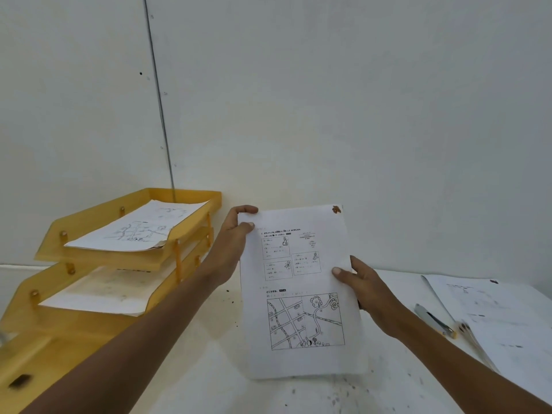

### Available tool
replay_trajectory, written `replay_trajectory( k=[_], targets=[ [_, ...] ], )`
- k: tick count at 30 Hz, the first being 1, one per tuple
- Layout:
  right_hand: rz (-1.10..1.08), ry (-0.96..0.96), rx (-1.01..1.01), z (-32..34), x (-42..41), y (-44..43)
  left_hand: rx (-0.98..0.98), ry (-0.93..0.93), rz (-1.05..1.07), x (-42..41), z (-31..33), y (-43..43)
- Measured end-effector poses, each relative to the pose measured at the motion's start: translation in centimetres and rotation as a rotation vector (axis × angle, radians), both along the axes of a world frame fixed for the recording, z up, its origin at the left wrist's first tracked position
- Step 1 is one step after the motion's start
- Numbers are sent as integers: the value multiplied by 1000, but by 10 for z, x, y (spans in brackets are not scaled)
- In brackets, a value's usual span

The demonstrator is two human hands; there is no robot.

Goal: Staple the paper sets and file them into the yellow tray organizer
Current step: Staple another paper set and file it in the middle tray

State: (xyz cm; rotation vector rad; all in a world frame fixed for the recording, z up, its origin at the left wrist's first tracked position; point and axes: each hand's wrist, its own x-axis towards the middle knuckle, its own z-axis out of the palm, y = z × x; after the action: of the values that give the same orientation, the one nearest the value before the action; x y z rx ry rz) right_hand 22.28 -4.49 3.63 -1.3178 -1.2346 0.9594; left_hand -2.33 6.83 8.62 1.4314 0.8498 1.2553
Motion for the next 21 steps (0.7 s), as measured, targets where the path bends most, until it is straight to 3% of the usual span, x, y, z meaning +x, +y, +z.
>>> replay_trajectory(
  k=[9, 13, 16, 19, 21],
  targets=[
    [25, 150, -88, -7, -7, 0, -89, 120, 31, -6, -7, 4],
    [18, 149, -15, 0, -10, 2, -84, 141, 6, -6, -9, -2],
    [-37, 221, 52, 10, -11, 8, -78, 97, -53, -6, -8, -8],
    [-57, 306, 43, 11, -10, 12, -157, -81, -118, -13, -15, -13],
    [-58, 343, 29, 7, -10, 11, -217, -76, -231, -22, -29, -21]
  ],
)
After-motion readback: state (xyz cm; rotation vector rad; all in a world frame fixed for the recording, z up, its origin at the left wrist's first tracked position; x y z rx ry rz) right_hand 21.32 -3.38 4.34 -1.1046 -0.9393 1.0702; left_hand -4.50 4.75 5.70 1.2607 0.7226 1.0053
